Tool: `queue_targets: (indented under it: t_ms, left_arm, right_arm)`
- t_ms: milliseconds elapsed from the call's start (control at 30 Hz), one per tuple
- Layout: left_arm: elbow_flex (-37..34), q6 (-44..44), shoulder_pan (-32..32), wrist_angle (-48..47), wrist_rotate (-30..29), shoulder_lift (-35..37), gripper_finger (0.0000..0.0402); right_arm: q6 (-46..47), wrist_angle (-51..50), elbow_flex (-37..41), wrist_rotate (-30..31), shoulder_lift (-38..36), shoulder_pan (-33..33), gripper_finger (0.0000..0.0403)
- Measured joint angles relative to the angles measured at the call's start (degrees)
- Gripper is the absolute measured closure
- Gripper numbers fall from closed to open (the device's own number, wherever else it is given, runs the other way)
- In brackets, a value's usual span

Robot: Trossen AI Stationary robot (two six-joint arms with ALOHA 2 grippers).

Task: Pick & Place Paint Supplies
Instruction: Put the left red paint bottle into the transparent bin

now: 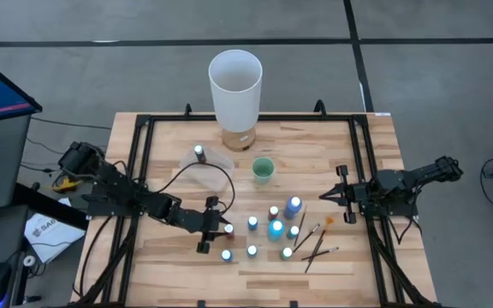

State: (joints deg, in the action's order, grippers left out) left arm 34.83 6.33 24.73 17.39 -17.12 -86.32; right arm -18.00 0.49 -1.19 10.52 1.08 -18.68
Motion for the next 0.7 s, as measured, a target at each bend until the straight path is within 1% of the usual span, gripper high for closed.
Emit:
queue_targets:
  t_ms: [133,233,300,700]
  left_arm:
    - [0.00,-0.02,0.00,0.93,0.00,0.00,0.0303]
    - [0.00,-0.02,-0.02,2.25,0.00,0.00,0.0314]
    - [0.00,-0.04,-0.02,3.05,-0.16,0.00,0.0315]
    - [0.00,0.12,-0.07,5.44,-6.81,0.02,0.0313]
  right_arm:
    - [0.00,0.00,-0.02,0.00,-0.02,0.01,0.0403]
    - [0.00,0.00,-0.01,0.00,-0.01,0.01,0.0403]
    - [-0.02,0.00,0.00,0.00,-0.02,0.02,0.0403]
    - [0.00,0.00,0.00,0.02,-0.02,0.00,0.0403]
